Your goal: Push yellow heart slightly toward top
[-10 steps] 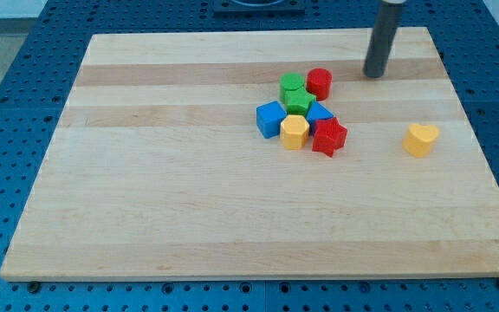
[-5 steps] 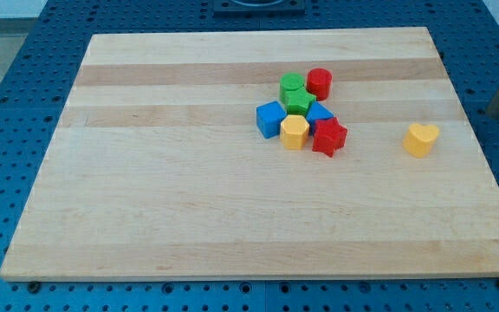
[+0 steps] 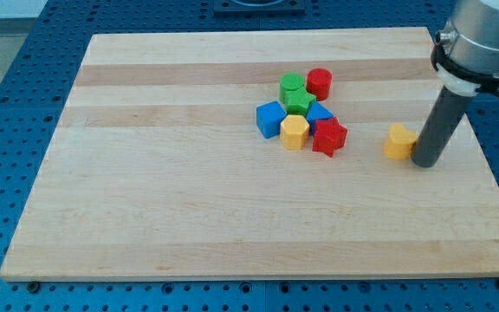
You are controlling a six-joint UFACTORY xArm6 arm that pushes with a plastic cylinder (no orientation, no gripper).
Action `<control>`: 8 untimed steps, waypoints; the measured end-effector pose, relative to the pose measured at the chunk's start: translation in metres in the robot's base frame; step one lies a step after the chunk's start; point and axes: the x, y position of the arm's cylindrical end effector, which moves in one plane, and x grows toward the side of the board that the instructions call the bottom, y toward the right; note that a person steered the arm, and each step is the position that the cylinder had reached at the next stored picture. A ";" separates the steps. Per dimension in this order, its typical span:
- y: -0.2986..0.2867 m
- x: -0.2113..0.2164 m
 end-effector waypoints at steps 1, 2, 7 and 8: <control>-0.002 0.002; -0.002 0.002; -0.096 -0.009; -0.100 -0.009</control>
